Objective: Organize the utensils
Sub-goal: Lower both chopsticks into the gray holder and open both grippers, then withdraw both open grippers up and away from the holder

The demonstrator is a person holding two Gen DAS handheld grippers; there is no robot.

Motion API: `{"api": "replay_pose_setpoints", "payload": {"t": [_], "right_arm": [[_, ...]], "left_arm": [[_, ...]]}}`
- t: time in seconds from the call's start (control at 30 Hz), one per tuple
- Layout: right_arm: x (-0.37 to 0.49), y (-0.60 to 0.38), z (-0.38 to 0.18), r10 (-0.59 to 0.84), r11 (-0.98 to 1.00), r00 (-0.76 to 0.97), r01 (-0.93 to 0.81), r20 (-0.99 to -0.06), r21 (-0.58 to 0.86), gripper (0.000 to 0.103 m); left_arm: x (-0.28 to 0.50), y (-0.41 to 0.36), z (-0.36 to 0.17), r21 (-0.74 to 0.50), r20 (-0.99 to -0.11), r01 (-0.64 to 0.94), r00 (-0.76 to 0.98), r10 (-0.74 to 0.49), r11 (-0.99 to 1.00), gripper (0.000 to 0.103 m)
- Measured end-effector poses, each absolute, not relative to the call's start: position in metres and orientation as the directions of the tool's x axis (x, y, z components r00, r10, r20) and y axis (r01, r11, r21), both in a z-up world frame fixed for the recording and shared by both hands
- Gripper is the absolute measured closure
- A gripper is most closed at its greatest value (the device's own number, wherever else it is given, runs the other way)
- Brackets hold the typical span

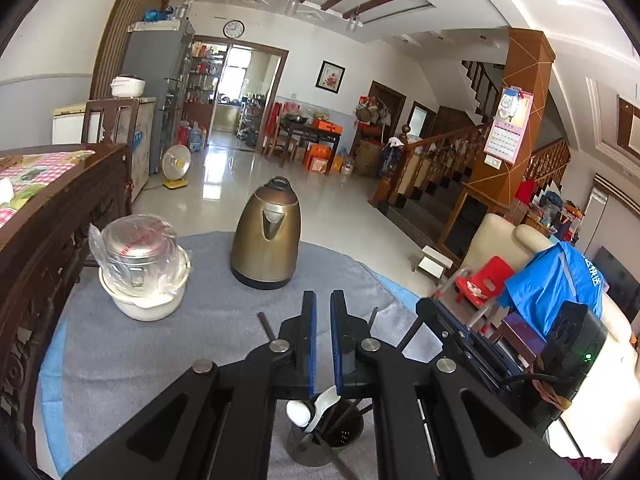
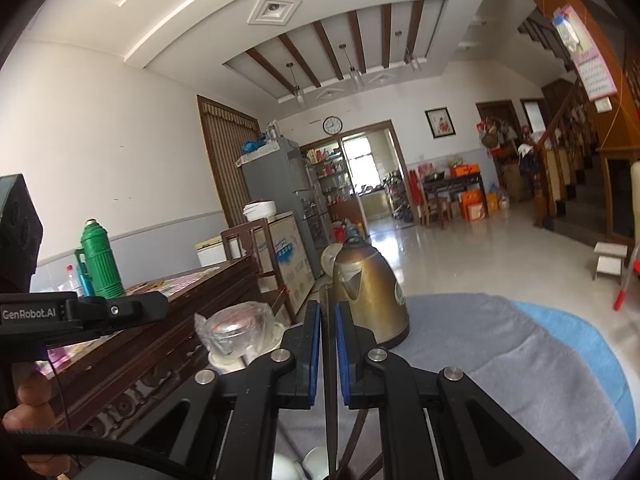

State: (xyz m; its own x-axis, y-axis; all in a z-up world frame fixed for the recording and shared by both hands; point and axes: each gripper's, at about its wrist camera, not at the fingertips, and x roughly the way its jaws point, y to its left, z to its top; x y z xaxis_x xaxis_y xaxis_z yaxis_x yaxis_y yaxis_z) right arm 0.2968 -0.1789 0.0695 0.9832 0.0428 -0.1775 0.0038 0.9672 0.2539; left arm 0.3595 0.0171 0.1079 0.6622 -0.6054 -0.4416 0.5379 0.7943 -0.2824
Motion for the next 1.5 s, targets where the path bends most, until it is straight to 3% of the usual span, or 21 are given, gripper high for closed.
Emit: {"api": "replay_pose_setpoints", "payload": {"t": [0.13,0.2,0.23,0.3,0.43,0.5,0.57,0.6,0.77,0.9,1.23,1.5], "right_arm": [[0.288,-0.184,0.071,0.09,0.958,0.97,-0.023,-0.224,0.287,0.085],[0.28,-0.189,0.074,0.089,0.953,0.973,-0.021,-0.212,0.303,0.081],[0.276,-0.191,0.076,0.086,0.95,0.976,-0.019,-0.201,0.313,0.078],[0.261,-0.197,0.082,0.087,0.941,0.98,-0.023,-0.178,0.336,0.076],[0.233,-0.202,0.092,0.078,0.935,0.987,-0.024,-0.14,0.354,0.073],[0.222,-0.202,0.096,0.077,0.935,0.988,-0.025,-0.134,0.354,0.068],[0.209,-0.199,0.099,0.085,0.937,0.986,-0.031,-0.141,0.349,0.038],[0.2,-0.197,0.1,0.088,0.94,0.987,-0.037,-0.137,0.339,0.037],[0.165,-0.188,0.106,0.052,0.969,0.984,-0.01,-0.168,0.246,0.037],[0.14,-0.193,0.109,0.062,0.968,0.979,-0.012,-0.195,0.251,0.037],[0.081,-0.188,0.115,0.018,0.986,0.967,0.025,-0.255,0.164,0.037],[0.047,-0.182,0.111,0.027,0.982,0.947,0.036,-0.319,0.188,0.037]], "left_arm": [[0.346,0.035,0.118,-0.287,-0.423,0.514,0.69,-0.588,0.809,0.095],[0.336,0.046,0.123,-0.287,-0.412,0.496,0.709,-0.573,0.82,0.088],[0.328,0.053,0.126,-0.283,-0.409,0.477,0.724,-0.555,0.832,0.082],[0.312,0.064,0.129,-0.269,-0.41,0.43,0.759,-0.506,0.862,0.035],[0.272,0.072,0.129,-0.204,-0.403,0.32,0.834,-0.377,0.925,0.016],[0.257,0.068,0.125,-0.15,-0.43,0.244,0.857,-0.286,0.958,0.009],[0.237,0.056,0.12,-0.07,-0.448,0.189,0.871,-0.201,0.979,0.008],[0.23,0.05,0.117,-0.034,-0.451,0.173,0.876,-0.17,0.984,0.008],[0.191,0.021,0.11,0.105,-0.431,0.098,0.901,-0.043,0.99,0.004],[0.163,0.008,0.113,0.202,-0.353,0.019,0.934,0.054,0.979,0.002],[0.105,0.01,0.13,0.227,-0.281,-0.057,0.952,0.121,0.972,0.002],[0.078,0.019,0.134,0.227,-0.252,-0.092,0.956,0.149,0.969,0.001]]}}
